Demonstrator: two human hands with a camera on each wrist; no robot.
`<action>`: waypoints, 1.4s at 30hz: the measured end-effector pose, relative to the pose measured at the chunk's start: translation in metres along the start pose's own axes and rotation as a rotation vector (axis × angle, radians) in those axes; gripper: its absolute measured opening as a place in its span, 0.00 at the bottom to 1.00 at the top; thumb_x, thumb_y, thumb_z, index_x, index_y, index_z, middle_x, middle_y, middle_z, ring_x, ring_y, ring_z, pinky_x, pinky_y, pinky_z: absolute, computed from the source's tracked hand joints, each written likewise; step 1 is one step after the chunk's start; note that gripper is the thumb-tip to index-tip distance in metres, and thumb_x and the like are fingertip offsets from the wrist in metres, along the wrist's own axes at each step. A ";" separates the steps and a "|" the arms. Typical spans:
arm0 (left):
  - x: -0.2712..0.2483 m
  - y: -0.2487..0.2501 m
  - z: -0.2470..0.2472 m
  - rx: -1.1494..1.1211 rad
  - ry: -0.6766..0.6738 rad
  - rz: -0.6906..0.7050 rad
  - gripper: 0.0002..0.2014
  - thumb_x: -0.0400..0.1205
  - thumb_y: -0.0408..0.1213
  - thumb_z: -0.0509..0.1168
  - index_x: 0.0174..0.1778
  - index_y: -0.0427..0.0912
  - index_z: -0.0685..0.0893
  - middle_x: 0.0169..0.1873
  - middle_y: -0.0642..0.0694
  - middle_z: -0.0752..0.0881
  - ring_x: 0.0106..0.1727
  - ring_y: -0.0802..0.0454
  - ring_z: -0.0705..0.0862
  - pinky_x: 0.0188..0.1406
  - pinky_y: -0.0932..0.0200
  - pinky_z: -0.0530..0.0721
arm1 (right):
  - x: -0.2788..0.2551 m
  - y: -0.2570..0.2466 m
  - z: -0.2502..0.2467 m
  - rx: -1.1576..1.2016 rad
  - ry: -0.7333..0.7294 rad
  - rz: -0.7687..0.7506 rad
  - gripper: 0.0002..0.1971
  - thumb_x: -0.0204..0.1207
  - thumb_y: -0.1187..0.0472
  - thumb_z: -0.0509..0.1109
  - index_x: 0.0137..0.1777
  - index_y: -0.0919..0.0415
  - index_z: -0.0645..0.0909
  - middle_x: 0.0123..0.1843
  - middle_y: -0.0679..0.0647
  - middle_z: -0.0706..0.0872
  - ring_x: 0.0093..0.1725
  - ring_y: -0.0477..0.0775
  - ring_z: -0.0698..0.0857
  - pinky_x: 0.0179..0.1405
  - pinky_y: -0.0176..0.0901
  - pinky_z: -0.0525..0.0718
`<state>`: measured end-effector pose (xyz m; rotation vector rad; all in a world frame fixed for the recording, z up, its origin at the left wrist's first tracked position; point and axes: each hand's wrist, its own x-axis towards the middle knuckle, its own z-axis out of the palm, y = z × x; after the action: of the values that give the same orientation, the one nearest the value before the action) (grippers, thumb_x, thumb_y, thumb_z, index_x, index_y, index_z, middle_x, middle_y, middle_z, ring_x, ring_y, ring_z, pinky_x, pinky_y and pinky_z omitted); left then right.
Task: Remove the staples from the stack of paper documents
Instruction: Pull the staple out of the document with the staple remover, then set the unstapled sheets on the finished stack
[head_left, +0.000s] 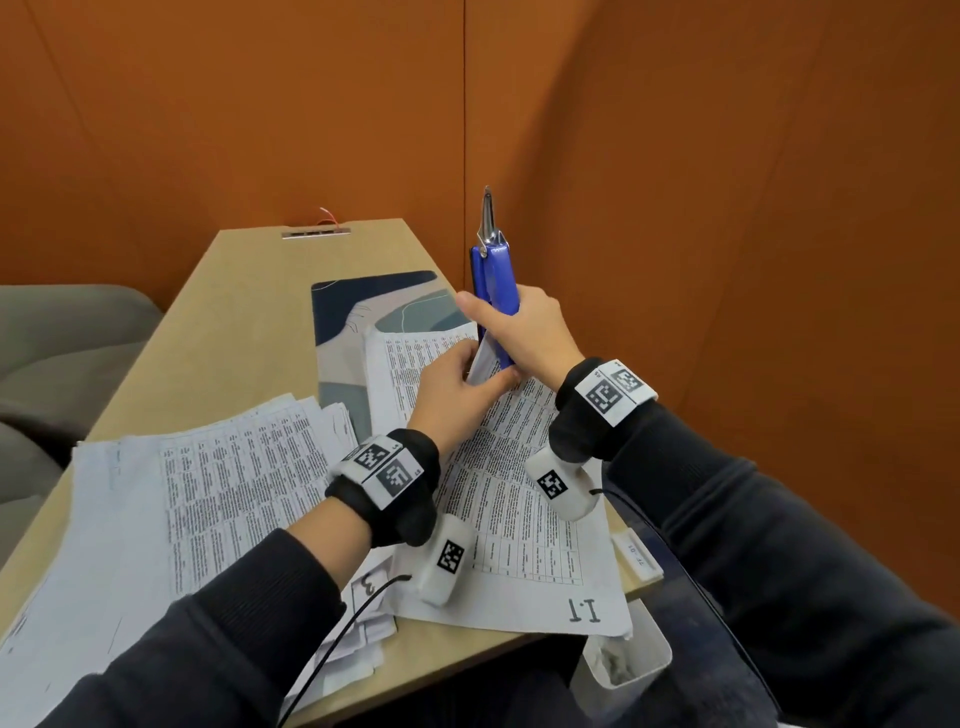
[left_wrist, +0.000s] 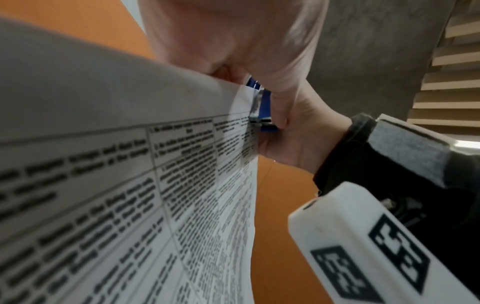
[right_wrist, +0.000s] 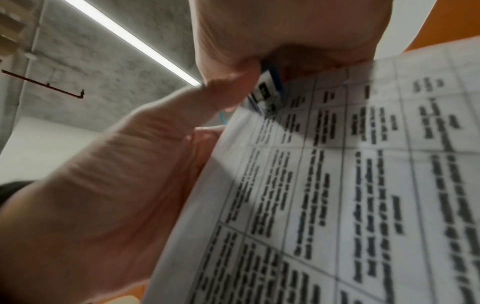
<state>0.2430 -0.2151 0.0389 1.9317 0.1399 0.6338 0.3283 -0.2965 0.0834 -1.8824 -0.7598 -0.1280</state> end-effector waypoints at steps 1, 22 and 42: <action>0.000 0.000 0.001 -0.001 -0.002 0.002 0.15 0.74 0.47 0.74 0.50 0.42 0.83 0.43 0.47 0.87 0.45 0.51 0.85 0.47 0.54 0.85 | -0.002 0.003 0.002 -0.002 0.008 0.014 0.21 0.75 0.40 0.72 0.34 0.56 0.73 0.29 0.50 0.76 0.31 0.50 0.77 0.36 0.46 0.81; 0.032 -0.034 -0.038 0.198 -0.142 -0.277 0.08 0.81 0.30 0.61 0.54 0.42 0.77 0.53 0.39 0.84 0.56 0.38 0.84 0.57 0.43 0.84 | 0.032 0.024 0.003 0.371 0.458 0.180 0.11 0.82 0.46 0.67 0.41 0.49 0.76 0.35 0.47 0.81 0.35 0.47 0.82 0.44 0.47 0.84; 0.121 -0.109 -0.151 0.180 0.047 -0.598 0.10 0.80 0.35 0.67 0.56 0.38 0.78 0.52 0.40 0.78 0.57 0.43 0.75 0.57 0.52 0.74 | 0.027 0.050 0.078 0.757 0.031 0.614 0.12 0.80 0.47 0.70 0.53 0.55 0.81 0.45 0.54 0.88 0.50 0.57 0.87 0.61 0.55 0.87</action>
<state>0.2927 0.0012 0.0347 1.9099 0.7935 0.2682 0.3577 -0.2292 0.0209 -1.2940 -0.1304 0.4590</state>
